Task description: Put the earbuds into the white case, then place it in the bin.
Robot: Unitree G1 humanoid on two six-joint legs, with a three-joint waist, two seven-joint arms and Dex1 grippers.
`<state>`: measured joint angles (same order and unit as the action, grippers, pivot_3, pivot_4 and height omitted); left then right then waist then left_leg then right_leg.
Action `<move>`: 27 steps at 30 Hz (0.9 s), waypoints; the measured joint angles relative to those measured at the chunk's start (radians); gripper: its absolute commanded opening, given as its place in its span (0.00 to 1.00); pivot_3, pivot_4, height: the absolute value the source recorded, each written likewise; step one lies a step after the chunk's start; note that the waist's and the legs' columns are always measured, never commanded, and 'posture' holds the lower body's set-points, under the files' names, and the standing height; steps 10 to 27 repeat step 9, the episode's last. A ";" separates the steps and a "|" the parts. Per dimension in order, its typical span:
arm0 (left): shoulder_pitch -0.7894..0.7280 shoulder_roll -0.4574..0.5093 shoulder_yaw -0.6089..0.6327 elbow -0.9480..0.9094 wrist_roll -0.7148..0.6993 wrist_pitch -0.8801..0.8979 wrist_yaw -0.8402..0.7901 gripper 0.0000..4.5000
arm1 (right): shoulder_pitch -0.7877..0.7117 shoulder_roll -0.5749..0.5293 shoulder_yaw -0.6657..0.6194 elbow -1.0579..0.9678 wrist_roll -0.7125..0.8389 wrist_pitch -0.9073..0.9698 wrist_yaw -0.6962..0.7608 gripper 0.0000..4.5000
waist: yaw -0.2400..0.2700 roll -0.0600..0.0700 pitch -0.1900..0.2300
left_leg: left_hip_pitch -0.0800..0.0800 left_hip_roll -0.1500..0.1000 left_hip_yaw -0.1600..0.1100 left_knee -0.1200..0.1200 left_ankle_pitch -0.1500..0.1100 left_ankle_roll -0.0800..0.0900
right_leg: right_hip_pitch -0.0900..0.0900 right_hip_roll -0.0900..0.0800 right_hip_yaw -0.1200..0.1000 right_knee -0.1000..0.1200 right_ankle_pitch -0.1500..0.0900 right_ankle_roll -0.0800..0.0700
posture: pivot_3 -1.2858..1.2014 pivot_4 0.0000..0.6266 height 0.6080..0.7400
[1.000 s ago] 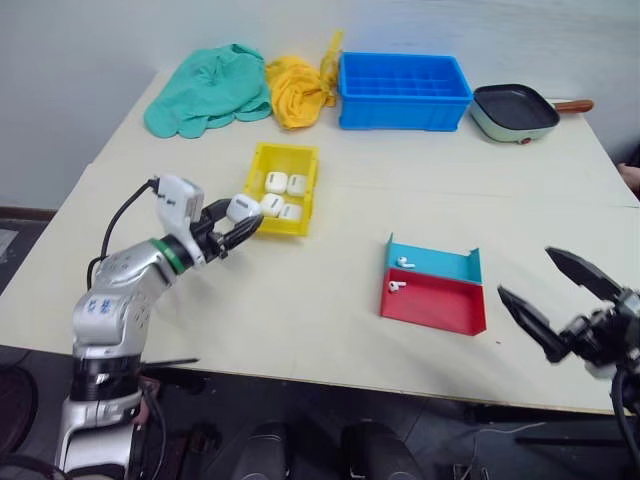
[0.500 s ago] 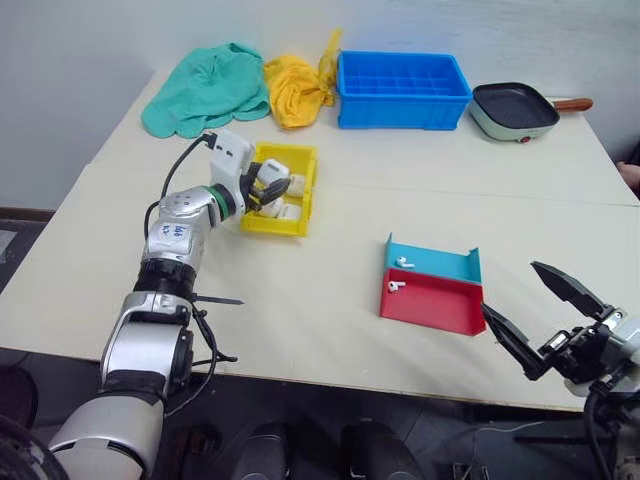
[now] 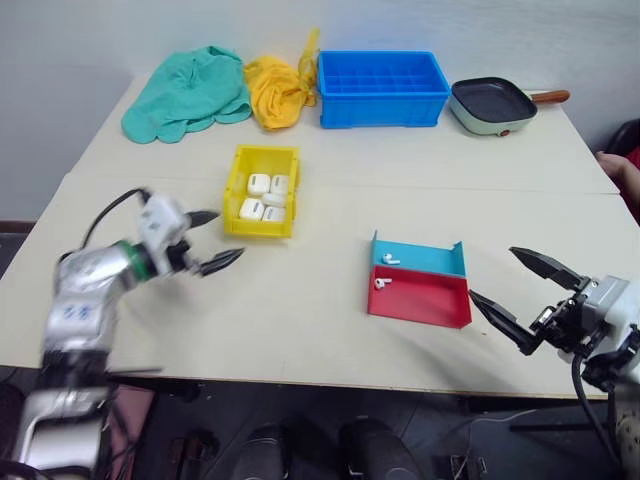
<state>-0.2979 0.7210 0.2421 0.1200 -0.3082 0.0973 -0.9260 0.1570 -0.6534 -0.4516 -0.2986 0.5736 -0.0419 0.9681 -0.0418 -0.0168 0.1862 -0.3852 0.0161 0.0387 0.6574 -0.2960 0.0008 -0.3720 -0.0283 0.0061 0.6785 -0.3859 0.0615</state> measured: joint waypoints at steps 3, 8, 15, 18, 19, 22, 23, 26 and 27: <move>0.244 0.054 0.135 -0.114 0.003 -0.033 0.005 1.00 | -0.036 -0.077 0.013 0.069 -0.003 -0.004 0.096 1.00 | 0.009 -0.001 0.000 | 0.000 0.000 -0.001 0.000 -0.002 0.004 | 0.002 0.000 0.000 -0.004 0.000 0.000 | 0.52 0.24 1.00; 0.495 0.096 0.270 -0.165 0.010 -0.039 -0.023 1.00 | -0.052 -0.191 0.002 0.205 -0.017 -0.022 0.230 1.00 | 0.030 0.000 0.000 | 0.002 -0.001 -0.004 -0.001 -0.004 0.007 | 0.012 -0.002 -0.004 -0.017 -0.001 -0.001 | 0.52 0.24 1.00; 0.502 0.098 0.282 -0.165 0.020 -0.067 -0.017 1.00 | -0.065 -0.202 0.001 0.225 -0.017 -0.029 0.253 1.00 | 0.036 0.000 0.000 | 0.003 -0.001 -0.003 -0.002 -0.005 0.009 | 0.013 -0.002 -0.004 -0.019 -0.001 -0.002 | 0.52 0.24 1.00; 0.502 0.098 0.282 -0.165 0.020 -0.067 -0.017 1.00 | -0.065 -0.202 0.001 0.225 -0.017 -0.029 0.253 1.00 | 0.036 0.000 0.000 | 0.003 -0.001 -0.003 -0.002 -0.005 0.009 | 0.013 -0.002 -0.004 -0.019 -0.001 -0.002 | 0.52 0.24 1.00; 0.502 0.098 0.282 -0.165 0.020 -0.067 -0.017 1.00 | -0.065 -0.202 0.001 0.225 -0.017 -0.029 0.253 1.00 | 0.036 0.000 0.000 | 0.003 -0.001 -0.003 -0.002 -0.005 0.009 | 0.013 -0.002 -0.004 -0.019 -0.001 -0.002 | 0.52 0.24 1.00; 0.502 0.098 0.282 -0.165 0.020 -0.067 -0.017 1.00 | -0.065 -0.202 0.001 0.225 -0.017 -0.029 0.253 1.00 | 0.036 0.000 0.000 | 0.003 -0.001 -0.003 -0.002 -0.005 0.009 | 0.013 -0.002 -0.004 -0.019 -0.001 -0.002 | 0.52 0.24 1.00; 0.502 0.098 0.282 -0.165 0.020 -0.067 -0.017 1.00 | -0.065 -0.202 0.001 0.225 -0.017 -0.029 0.253 1.00 | 0.036 0.000 0.000 | 0.003 -0.001 -0.003 -0.002 -0.005 0.009 | 0.013 -0.002 -0.004 -0.019 -0.001 -0.002 | 0.52 0.24 1.00; 0.502 0.098 0.282 -0.165 0.020 -0.067 -0.017 1.00 | -0.065 -0.202 0.001 0.225 -0.017 -0.029 0.253 1.00 | 0.036 0.000 0.000 | 0.003 -0.001 -0.003 -0.002 -0.005 0.009 | 0.013 -0.002 -0.004 -0.019 -0.001 -0.002 | 0.52 0.24 1.00; 0.502 0.098 0.282 -0.165 0.020 -0.067 -0.017 1.00 | -0.065 -0.202 0.001 0.225 -0.017 -0.029 0.253 1.00 | 0.036 0.000 0.000 | 0.003 -0.001 -0.003 -0.002 -0.005 0.009 | 0.013 -0.002 -0.004 -0.019 -0.001 -0.002 | 0.52 0.24 1.00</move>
